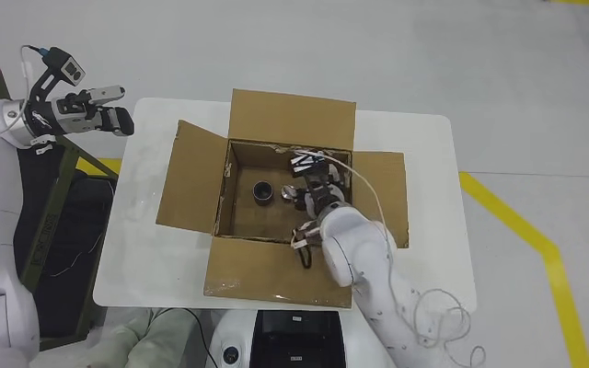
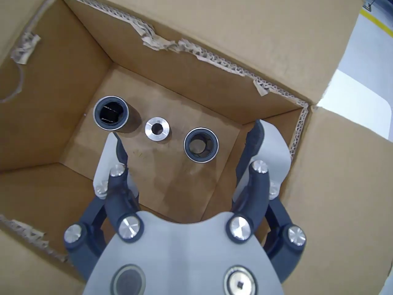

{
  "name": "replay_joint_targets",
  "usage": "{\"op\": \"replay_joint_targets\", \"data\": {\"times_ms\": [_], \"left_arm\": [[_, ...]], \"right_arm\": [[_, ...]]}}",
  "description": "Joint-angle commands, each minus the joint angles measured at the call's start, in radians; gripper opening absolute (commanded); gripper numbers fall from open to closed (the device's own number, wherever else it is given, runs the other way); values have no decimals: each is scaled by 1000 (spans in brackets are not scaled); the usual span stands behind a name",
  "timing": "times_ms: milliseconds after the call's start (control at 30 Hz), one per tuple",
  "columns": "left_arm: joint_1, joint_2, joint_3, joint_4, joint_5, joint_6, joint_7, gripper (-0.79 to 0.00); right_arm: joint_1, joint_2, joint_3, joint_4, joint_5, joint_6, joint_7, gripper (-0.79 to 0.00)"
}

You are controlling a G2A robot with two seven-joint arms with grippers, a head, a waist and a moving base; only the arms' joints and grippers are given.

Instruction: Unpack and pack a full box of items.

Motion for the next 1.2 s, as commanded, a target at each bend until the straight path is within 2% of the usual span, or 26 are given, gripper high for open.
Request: {"op": "replay_joint_targets", "data": {"times_ms": [0, 300, 533, 800, 1067, 1167], "left_arm": [[0, 0, 0, 0, 0, 0, 0, 0], [0, 0, 0, 0, 0, 0, 0, 0], [0, 0, 0, 0, 0, 0, 0, 0], [0, 0, 0, 0, 0, 0, 0, 0], [0, 0, 0, 0, 0, 0, 0, 0], [0, 0, 0, 0, 0, 0, 0, 0]], "right_arm": [[-14, 1, 4, -41, 19, -14, -3, -55], [-106, 12, 80, -204, 160, -36, -40, -74], [-182, 22, 233, -294, 438, -63, -92, -105], [-260, 40, 432, -360, 675, -112, -134, -77], [-361, 58, 609, -412, 813, -136, -190, 0], [-390, 63, 649, -411, 857, -142, -201, 0]]}}
